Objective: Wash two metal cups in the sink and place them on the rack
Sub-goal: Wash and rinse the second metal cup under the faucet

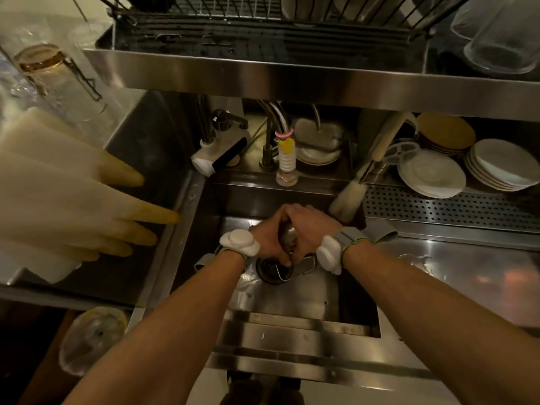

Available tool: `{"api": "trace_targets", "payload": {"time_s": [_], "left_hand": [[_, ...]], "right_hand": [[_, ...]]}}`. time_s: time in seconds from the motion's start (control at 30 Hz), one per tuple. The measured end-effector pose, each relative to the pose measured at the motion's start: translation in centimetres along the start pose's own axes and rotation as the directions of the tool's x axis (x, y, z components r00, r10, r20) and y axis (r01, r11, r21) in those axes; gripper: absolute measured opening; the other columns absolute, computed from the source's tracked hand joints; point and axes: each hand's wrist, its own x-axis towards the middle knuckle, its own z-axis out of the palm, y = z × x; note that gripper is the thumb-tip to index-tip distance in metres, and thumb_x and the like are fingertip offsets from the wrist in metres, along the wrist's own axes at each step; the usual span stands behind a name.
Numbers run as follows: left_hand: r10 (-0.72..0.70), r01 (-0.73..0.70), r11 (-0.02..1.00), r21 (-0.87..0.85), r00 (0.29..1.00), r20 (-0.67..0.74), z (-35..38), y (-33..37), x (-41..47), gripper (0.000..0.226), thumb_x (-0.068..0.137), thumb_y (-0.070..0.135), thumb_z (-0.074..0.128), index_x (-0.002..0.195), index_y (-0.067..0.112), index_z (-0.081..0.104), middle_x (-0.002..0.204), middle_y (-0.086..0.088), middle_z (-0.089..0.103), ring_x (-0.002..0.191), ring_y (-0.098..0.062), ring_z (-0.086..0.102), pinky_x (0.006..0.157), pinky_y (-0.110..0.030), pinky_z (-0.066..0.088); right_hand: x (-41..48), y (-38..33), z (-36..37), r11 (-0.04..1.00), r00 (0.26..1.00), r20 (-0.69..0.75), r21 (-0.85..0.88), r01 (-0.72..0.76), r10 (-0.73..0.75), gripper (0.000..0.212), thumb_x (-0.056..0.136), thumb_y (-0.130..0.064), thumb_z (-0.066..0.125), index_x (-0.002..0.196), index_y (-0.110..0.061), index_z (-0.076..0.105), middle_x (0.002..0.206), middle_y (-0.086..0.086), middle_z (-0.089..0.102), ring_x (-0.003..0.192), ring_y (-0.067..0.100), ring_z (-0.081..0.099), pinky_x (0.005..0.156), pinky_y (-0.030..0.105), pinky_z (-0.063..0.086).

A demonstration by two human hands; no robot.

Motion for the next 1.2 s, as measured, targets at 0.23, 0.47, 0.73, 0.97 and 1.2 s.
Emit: {"api": "trace_targets", "payload": {"time_s": [0.23,0.47,0.73,0.97,1.2], "left_hand": [[-0.02,0.026,0.999,0.037,0.988,-0.155,0.2,0.1,0.0,0.103,0.048,0.028,0.091,0.133,0.013,0.037,0.118,0.003,0.044,0.108,-0.014,0.049,0.093,-0.028,0.047],[-0.019,0.019,1.0,-0.002,0.979,-0.201,0.3,-0.1,-1.6,0.113,0.045,0.031,0.093,0.137,0.016,0.028,0.134,-0.007,0.044,0.121,-0.026,0.05,0.101,-0.046,0.045],[-0.216,0.235,0.962,0.138,0.966,-0.139,-2.1,-3.3,-2.7,0.089,0.071,0.036,0.081,0.144,0.017,0.034,0.148,-0.008,0.039,0.134,-0.025,0.042,0.106,-0.031,0.037],[-0.27,0.286,0.955,0.085,0.95,-0.159,-1.7,-4.1,-2.8,0.074,0.076,0.04,0.076,0.139,0.018,0.043,0.144,-0.006,0.046,0.129,-0.024,0.049,0.105,-0.031,0.04],[-0.316,0.326,0.945,0.019,0.928,-0.195,-2.3,-4.1,-2.7,0.066,0.078,0.039,0.074,0.134,0.017,0.048,0.136,-0.009,0.054,0.123,-0.025,0.054,0.102,-0.031,0.043]], "right_hand": [[-0.7,2.3,1.0,0.933,0.982,-0.096,0.339,-0.123,0.164,0.12,0.046,-0.041,0.089,0.143,-0.021,0.022,0.139,0.006,0.038,0.123,0.025,0.045,0.101,0.041,0.045],[0.1,1.2,1.0,0.787,0.952,-0.046,0.576,-0.223,0.303,0.091,0.053,-0.042,0.087,0.129,-0.019,0.042,0.117,0.002,0.06,0.103,0.019,0.06,0.089,0.034,0.053],[-0.3,1.1,1.9,0.917,0.938,-0.058,0.237,-0.32,0.342,0.102,0.05,-0.043,0.084,0.134,-0.023,0.03,0.127,0.009,0.045,0.112,0.035,0.053,0.092,0.049,0.05],[-0.4,0.8,1.8,0.902,0.926,-0.034,0.244,-0.357,0.375,0.1,0.051,-0.046,0.083,0.134,-0.024,0.031,0.127,0.009,0.047,0.112,0.034,0.053,0.093,0.049,0.049],[-0.1,0.5,0.2,0.935,0.898,-0.314,0.274,-0.225,0.308,0.103,0.057,-0.051,0.079,0.141,-0.028,0.023,0.137,0.008,0.035,0.122,0.034,0.044,0.097,0.048,0.046]]}}
